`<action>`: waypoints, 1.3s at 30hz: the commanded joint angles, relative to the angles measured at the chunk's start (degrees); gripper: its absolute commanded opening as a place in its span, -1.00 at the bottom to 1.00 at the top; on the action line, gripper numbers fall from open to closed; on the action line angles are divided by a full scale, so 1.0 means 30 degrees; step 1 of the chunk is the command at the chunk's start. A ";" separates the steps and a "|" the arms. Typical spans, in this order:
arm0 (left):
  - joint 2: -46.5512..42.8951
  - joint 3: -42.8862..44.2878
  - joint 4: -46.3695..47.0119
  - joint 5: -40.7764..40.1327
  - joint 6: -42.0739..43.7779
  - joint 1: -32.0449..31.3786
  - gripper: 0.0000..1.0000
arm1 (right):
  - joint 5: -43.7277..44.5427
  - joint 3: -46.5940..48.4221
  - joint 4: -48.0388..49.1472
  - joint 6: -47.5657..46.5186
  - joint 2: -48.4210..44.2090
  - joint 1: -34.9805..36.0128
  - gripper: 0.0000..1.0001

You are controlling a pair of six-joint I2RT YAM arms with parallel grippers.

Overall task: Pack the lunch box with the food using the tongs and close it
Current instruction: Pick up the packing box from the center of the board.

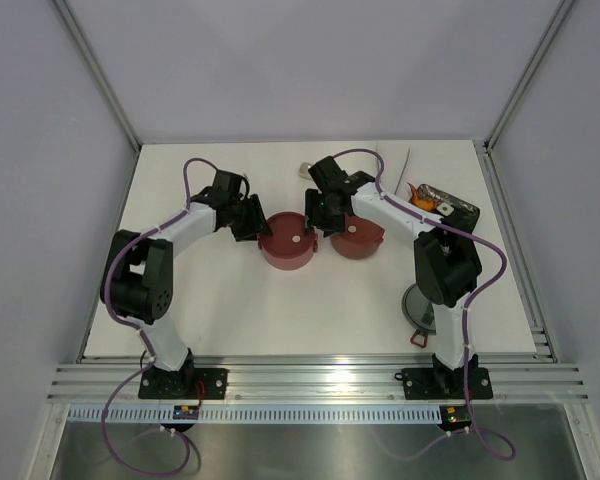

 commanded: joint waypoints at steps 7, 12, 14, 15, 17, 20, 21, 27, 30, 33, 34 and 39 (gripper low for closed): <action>-0.2372 -0.2387 -0.1355 -0.2211 0.0131 0.0034 -0.07 | 0.0096 0.0613 0.0420 0.0038 -0.0151 0.0257 0.21; -0.2811 -0.2651 -0.1472 -0.2065 0.0102 0.0034 -0.02 | -0.0636 0.0292 0.0859 0.0213 -0.0062 0.0228 0.21; -0.3074 -0.2797 -0.1502 -0.2123 0.0131 0.0034 0.01 | -0.0958 0.0000 0.1210 0.0389 -0.0179 0.0228 0.21; -0.3162 -0.2827 -0.1502 -0.2210 0.0160 0.0034 0.02 | -0.1075 -0.0234 0.1357 0.0448 -0.0180 0.0228 0.21; -0.3222 -0.2857 -0.1502 -0.2182 0.0189 0.0034 0.03 | -0.1486 -0.0441 0.1736 0.0623 -0.0151 0.0228 0.20; -0.3047 -0.2799 -0.1385 -0.2007 0.0161 0.0034 0.02 | -0.1633 -0.0734 0.2118 0.0771 0.0054 0.0257 0.16; -0.2872 -0.2740 -0.1355 -0.1919 0.0131 0.0034 0.02 | -0.1662 -0.0734 0.2178 0.0771 0.0258 0.0228 0.15; -0.2782 -0.2740 -0.1267 -0.1830 0.0160 0.0033 -0.06 | -0.1925 -0.0354 0.2238 0.0566 0.1078 0.0228 0.13; -0.2841 -0.2740 -0.1297 -0.1889 0.0131 0.0034 -0.08 | -0.2336 -0.0178 0.2295 0.0536 0.1401 0.0228 0.08; -0.2812 -0.2681 -0.1268 -0.1889 0.0160 0.0034 -0.13 | -0.2628 -0.0148 0.2442 0.0565 0.1490 0.0228 0.00; -0.2812 -0.2681 -0.1296 -0.1889 0.0160 0.0005 -0.14 | -0.2803 -0.0119 0.2500 0.0652 0.1490 0.0257 -0.02; -0.2694 -0.2652 -0.1267 -0.1859 0.0131 0.0033 -0.20 | -0.3215 -0.0119 0.2793 0.0858 0.1490 0.0228 -0.14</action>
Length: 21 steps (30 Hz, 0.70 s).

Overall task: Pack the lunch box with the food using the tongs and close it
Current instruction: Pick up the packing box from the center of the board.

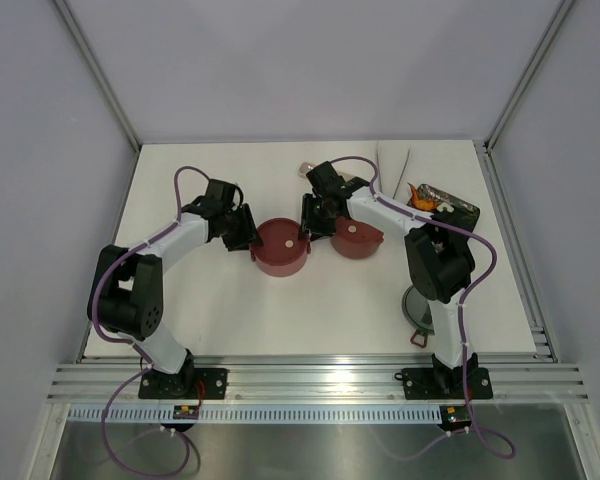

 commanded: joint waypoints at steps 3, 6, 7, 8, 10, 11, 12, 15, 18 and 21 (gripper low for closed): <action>-0.0006 -0.0109 -0.0583 -0.0599 0.0349 -0.0017 -0.20 | -0.1052 0.0463 0.0652 0.0334 0.0478 0.0242 -0.20; -0.0035 -0.0080 -0.0612 -0.0599 0.0379 -0.0017 -0.21 | -0.1140 0.0434 0.0710 0.0393 0.0449 0.0243 -0.28; -0.0064 -0.0080 -0.0612 -0.0599 0.0350 0.0011 -0.21 | -0.1169 0.0434 0.0711 0.0393 0.0448 0.0271 -0.31; -0.0065 -0.0080 -0.0612 -0.0599 0.0321 0.0012 -0.24 | -0.1170 0.0434 0.0711 0.0422 0.0448 0.0243 -0.32; -0.0094 -0.0050 -0.0641 -0.0599 0.0321 0.0011 -0.30 | -0.1170 0.0376 0.0740 0.0451 0.0331 0.0242 -0.41; -0.0152 -0.0050 -0.0670 -0.0599 0.0320 0.0012 -0.38 | -0.1170 0.0376 0.0769 0.0452 0.0302 0.0271 -0.44; -0.0182 -0.0050 -0.0699 -0.0599 0.0349 0.0012 -0.41 | -0.1141 0.0347 0.0769 0.0510 0.0215 0.0272 -0.49; -0.0357 0.0008 -0.0787 -0.0628 0.0320 0.0012 -0.55 | -0.1082 0.0288 0.0857 0.0540 0.0010 0.0242 -0.70; -0.0504 0.0183 -0.0992 -0.0658 0.0378 0.0012 -0.74 | -0.1082 0.0346 0.0857 0.0511 -0.0137 0.0242 -0.84; -0.0533 0.0330 -0.1168 -0.0629 0.0408 0.0012 -0.85 | -0.1111 0.0346 0.0887 0.0511 -0.0255 0.0243 -0.86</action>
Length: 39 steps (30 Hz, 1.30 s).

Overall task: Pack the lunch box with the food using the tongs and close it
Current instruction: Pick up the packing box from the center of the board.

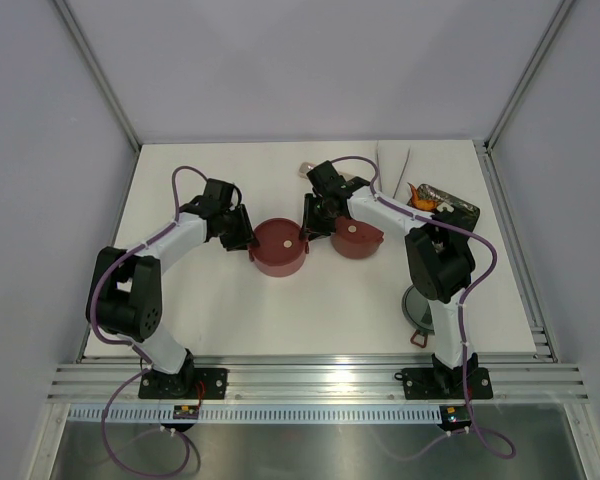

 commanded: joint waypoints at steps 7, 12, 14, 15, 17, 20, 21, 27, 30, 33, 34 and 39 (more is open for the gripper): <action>-0.0184 0.0367 -0.0746 -0.0271 0.0364 -0.0134 -0.96 | -0.0863 0.0200 0.0872 0.0394 -0.0263 0.0308 -0.75; 0.0051 0.0221 -0.0688 -0.0271 0.0335 -0.0134 -0.69 | -0.0834 -0.0210 0.1194 0.0598 -0.0057 0.0279 -0.46; 0.0022 0.0104 -0.0629 -0.0242 0.0277 -0.0134 -0.58 | -0.0863 -0.0386 0.1340 0.0715 -0.0028 0.0279 -0.42; 0.0022 0.0016 -0.0542 -0.0242 0.0248 -0.0163 -0.56 | -0.0892 -0.0473 0.1486 0.0745 -0.0057 0.0279 -0.42; -0.0007 -0.0101 -0.0512 -0.0184 0.0189 -0.0134 -0.47 | -0.0951 -0.0679 0.1633 0.0862 -0.0145 0.0279 -0.39; -0.0241 -0.0540 -0.0015 0.0079 -0.0190 -0.0134 -0.28 | -0.1010 -0.1059 0.2072 0.1125 -0.0349 0.0279 -0.28; -0.0387 -0.0773 0.0508 0.0138 -0.0308 -0.0134 -0.22 | -0.1039 -0.1234 0.2480 0.1213 -0.0408 0.0279 -0.25; -0.1120 -0.1976 0.1626 0.0315 -0.0720 -0.0134 -0.05 | -0.1361 -0.2466 0.3888 0.1887 -0.0994 0.0279 -0.21; -0.1208 -0.2181 0.1773 0.0256 -0.0807 -0.0134 0.07 | -0.1478 -0.2728 0.4211 0.2034 -0.1053 0.0279 -0.21; -0.1326 -0.2328 0.1978 0.0198 -0.0837 -0.0134 0.16 | -0.1449 -0.2788 0.4300 0.2151 -0.1053 0.0278 -0.20; -0.1384 -0.2357 0.2008 0.0168 -0.0837 -0.0163 0.16 | -0.1449 -0.2789 0.4358 0.2152 -0.1053 0.0250 -0.20; -0.1384 -0.2328 0.1950 0.0051 -0.0866 -0.0134 0.11 | -0.1595 -0.2672 0.4300 0.2122 -0.0878 0.0278 -0.20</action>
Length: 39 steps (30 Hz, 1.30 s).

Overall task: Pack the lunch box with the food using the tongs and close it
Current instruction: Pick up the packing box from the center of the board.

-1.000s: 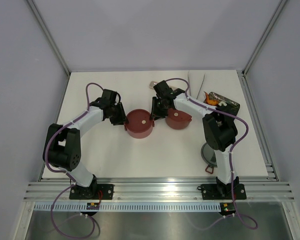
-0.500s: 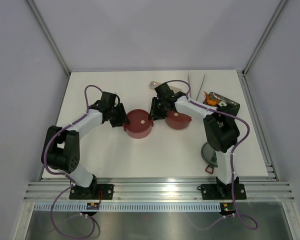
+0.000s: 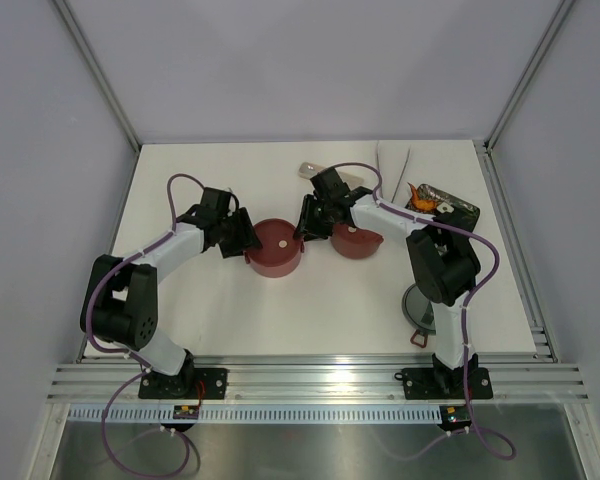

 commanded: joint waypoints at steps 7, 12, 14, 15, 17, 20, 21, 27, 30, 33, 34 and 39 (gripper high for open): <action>-0.0277 -0.0318 0.0179 -0.0088 -0.0006 -0.0149 -0.03 | -0.0780 -0.0187 0.0453 0.0359 0.0041 0.0286 -0.05; -0.0219 -0.0230 0.0033 -0.0234 -0.0006 -0.0149 -0.27 | -0.1043 -0.0187 0.0570 0.0476 0.0100 0.0286 -0.21; -0.0189 -0.0171 -0.0026 -0.0234 0.0023 -0.0178 -0.35 | -0.1073 -0.0304 0.0775 0.0593 0.0071 0.0286 -0.49; -0.0189 -0.0142 -0.0055 -0.0263 0.0052 -0.0149 -0.43 | -0.1102 -0.0304 0.0833 0.0622 0.0042 0.0286 -0.57; -0.0131 -0.0083 -0.0114 -0.0263 0.0082 -0.0149 -0.52 | -0.1131 -0.0304 0.0834 0.0652 0.0012 0.0286 -0.76; -0.0160 0.0063 -0.0231 -0.0293 0.0140 -0.0149 -0.71 | -0.1132 -0.0100 0.0805 0.0594 -0.0192 0.0286 -0.93; -0.0189 0.0122 -0.0289 -0.0322 0.0169 -0.0149 -0.83 | -0.1103 -0.0070 0.0718 0.0564 -0.0309 0.0286 -1.00; -0.0656 0.0736 -0.0875 -0.0381 0.0375 -0.0149 -1.00 | -0.0810 0.0281 0.0307 0.0330 -0.1276 0.0286 -1.00; -0.0862 0.1146 -0.1051 -0.0235 0.0375 -0.0149 -1.00 | -0.0546 0.0603 -0.0161 0.0125 -0.1627 0.0315 -1.00; -0.1067 0.1381 -0.1169 -0.0118 0.0375 -0.0236 -1.00 | -0.0253 0.0692 -0.0337 0.0125 -0.2036 0.0286 -1.00; -0.1155 0.1556 -0.1285 -0.0088 0.0404 -0.0236 -1.00 | -0.0137 0.0692 -0.0338 0.0125 -0.2125 0.0286 -1.00; -0.1390 0.1967 -0.1491 0.0087 0.0433 -0.0441 -1.00 | 0.0069 0.0663 -0.0455 0.0212 -0.2536 0.0286 -1.00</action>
